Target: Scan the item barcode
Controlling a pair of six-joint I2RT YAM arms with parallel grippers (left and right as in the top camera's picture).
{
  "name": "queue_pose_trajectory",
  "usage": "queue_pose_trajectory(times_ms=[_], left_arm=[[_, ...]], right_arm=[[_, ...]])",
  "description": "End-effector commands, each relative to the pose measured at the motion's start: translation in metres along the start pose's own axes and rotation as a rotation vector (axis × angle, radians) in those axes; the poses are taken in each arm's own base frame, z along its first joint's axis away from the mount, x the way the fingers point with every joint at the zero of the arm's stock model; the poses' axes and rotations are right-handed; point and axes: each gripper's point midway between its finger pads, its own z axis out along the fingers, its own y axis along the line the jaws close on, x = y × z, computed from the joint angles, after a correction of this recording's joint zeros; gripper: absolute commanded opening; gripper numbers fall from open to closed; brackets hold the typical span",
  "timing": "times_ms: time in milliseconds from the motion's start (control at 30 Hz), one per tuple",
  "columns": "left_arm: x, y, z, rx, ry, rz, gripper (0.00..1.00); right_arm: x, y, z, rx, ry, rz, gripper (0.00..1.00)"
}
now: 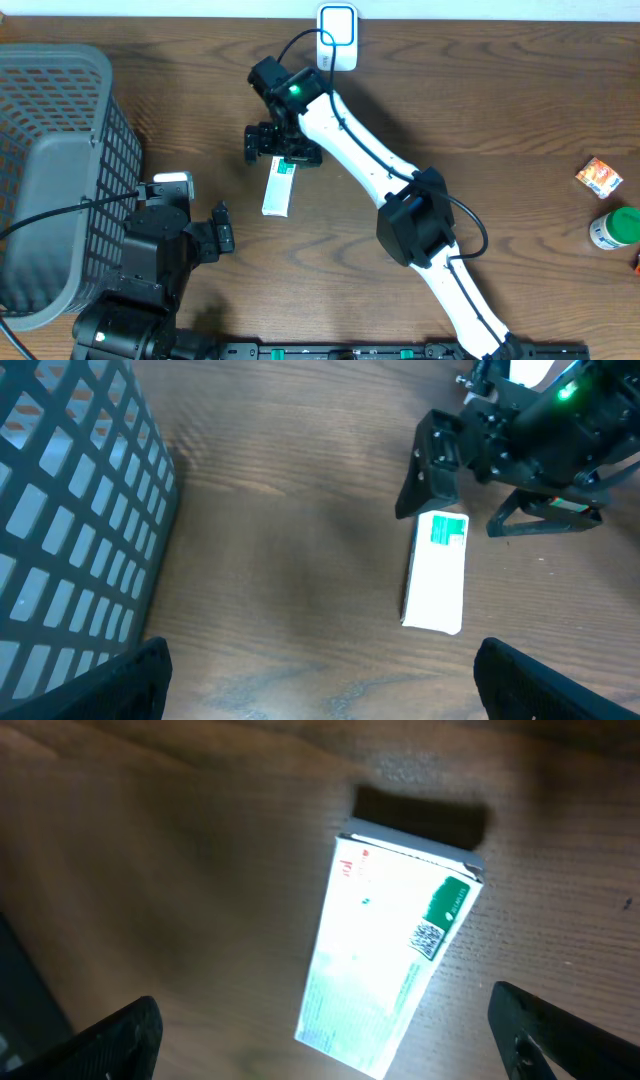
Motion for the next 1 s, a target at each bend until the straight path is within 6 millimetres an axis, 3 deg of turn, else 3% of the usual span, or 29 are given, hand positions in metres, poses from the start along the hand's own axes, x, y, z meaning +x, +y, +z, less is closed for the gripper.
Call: queue_pose_trajectory(times_ms=[0, 200, 467, 600, 667, 833, 967], left_arm=[[-0.003, 0.003, -0.001, -0.016, -0.01, -0.009, 0.96], [-0.003, 0.003, -0.001, -0.016, -0.01, -0.009, 0.96], [-0.003, 0.003, -0.001, -0.016, -0.01, -0.009, 0.96], [-0.003, 0.003, -0.001, -0.016, -0.01, -0.009, 0.96], [-0.003, 0.003, -0.001, -0.016, -0.01, -0.009, 0.96], [-0.003, 0.003, -0.001, -0.016, -0.01, -0.009, 0.96], [-0.003, 0.003, -0.001, -0.016, -0.01, -0.009, 0.96]], right_arm=[[-0.012, -0.006, -0.004, 0.069, -0.093, 0.04, 0.99], [-0.008, -0.021, 0.014, 0.136, -0.064, 0.068, 0.99], [0.006, -0.035, 0.066, 0.167, 0.057, 0.091, 0.99], [0.008, -0.042, 0.079, 0.188, 0.072, 0.096, 0.99], [0.008, -0.044, 0.08, 0.197, 0.074, 0.097, 0.95], [0.013, -0.052, 0.078, 0.237, 0.087, 0.103, 0.58], [0.021, -0.07, 0.071, 0.327, 0.104, 0.113, 0.49]])
